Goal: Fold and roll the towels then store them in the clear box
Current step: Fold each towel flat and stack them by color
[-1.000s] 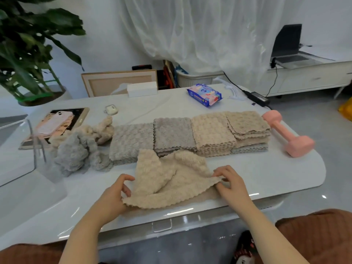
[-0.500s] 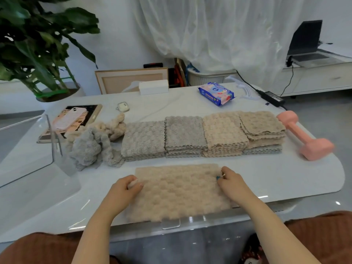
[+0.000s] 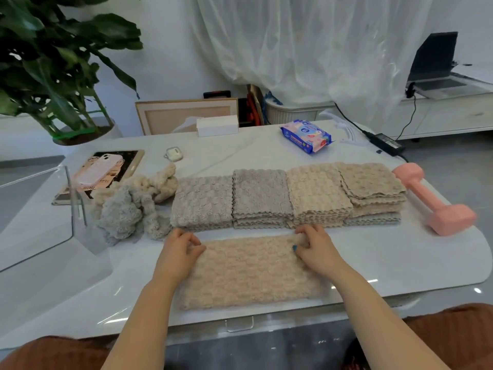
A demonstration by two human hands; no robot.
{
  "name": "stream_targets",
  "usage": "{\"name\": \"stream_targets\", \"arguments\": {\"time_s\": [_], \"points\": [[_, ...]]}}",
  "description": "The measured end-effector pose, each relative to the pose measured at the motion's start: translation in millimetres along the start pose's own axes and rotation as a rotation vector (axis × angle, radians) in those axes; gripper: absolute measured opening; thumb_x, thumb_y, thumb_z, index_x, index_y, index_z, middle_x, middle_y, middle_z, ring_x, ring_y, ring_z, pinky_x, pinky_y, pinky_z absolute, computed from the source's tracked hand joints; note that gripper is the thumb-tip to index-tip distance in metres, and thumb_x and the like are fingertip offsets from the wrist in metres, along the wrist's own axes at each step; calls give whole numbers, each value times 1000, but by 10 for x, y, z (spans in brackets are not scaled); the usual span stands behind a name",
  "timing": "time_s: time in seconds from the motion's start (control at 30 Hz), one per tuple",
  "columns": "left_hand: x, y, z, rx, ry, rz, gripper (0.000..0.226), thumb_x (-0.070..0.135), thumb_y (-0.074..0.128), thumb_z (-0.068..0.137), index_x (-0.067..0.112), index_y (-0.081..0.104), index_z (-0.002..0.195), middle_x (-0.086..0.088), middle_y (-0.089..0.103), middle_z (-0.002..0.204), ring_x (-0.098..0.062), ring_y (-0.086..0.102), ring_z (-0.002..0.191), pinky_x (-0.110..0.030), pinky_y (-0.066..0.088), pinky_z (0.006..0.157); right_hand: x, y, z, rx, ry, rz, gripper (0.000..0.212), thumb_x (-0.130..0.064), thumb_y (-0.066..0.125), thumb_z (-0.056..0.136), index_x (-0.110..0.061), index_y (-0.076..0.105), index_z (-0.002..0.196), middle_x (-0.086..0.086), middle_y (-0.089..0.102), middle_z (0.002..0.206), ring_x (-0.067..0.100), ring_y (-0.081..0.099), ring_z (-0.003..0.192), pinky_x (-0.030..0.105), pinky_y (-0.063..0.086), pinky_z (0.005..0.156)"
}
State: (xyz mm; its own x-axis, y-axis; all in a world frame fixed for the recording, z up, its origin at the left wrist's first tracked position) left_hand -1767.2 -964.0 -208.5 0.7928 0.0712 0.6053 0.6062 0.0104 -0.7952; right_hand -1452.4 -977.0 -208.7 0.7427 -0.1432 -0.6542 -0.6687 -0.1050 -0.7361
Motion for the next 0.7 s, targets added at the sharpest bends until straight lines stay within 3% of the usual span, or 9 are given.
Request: {"name": "stream_targets", "arguments": {"time_s": [0.1,0.2,0.27,0.33,0.47,0.53,0.6,0.7], "points": [[-39,-11,66,-21,26,-58,15,25,70,84,14,60,80,3,48,96,-17,49,92,-25,35,77,-30,3,83,-40,-63,-44,29,-2,51,89,-14,59,114,5,48,120,21,50,103,17,40,73],[-28,-23,102,-152,31,-101,27,30,75,79,22,58,99,6,50,100,-10,48,92,-21,38,75,-23,38,161,-117,-70,-79,40,0,48,88,-17,55,123,8,50,128,23,51,109,27,43,87],[-41,-21,99,-249,13,-130,40,29,79,74,25,56,107,5,50,101,-5,48,89,-18,38,71,-39,68,162,-180,-62,-96,43,-4,48,90,-21,51,129,6,51,130,20,52,108,25,43,83],[-63,-41,92,-279,10,-133,36,29,78,76,27,59,107,4,52,102,-6,50,88,-19,40,72,-52,90,155,-211,-80,-83,34,-11,50,94,-22,56,125,4,52,125,19,54,104,24,40,78],[-73,-86,61,-194,44,-230,16,28,72,82,26,65,96,6,58,104,-10,53,94,-20,42,78,-59,66,70,-171,-133,59,20,-18,51,96,-19,66,109,-1,55,100,16,51,104,28,42,88],[-86,-80,37,-191,12,-278,18,24,76,79,20,66,94,6,58,104,-9,51,92,-19,42,77,-17,55,28,-144,-122,168,23,-25,51,97,-25,65,115,0,54,105,14,53,97,19,42,81],[-114,-71,32,-206,-23,-311,21,22,80,75,16,67,90,1,60,103,-13,51,85,-24,43,77,3,29,-11,-105,-87,339,23,-27,54,95,-34,66,113,2,58,109,15,53,83,17,41,71],[-147,-73,39,-204,-70,-373,32,22,83,70,19,65,96,1,60,101,-15,50,84,-26,44,79,4,-12,-48,-63,-51,574,19,-22,61,92,-33,72,102,1,67,109,14,58,89,21,44,77]]}}
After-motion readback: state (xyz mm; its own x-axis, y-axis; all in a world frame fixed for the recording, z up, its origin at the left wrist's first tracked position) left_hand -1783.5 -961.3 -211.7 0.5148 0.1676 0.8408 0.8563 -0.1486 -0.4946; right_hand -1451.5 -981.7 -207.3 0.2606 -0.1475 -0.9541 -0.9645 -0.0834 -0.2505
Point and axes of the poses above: each hand's wrist, its own z-axis towards the middle knuckle, its own y-axis out of the palm, x = y × z, the point moved 4 cm from there along z, towards the middle knuckle
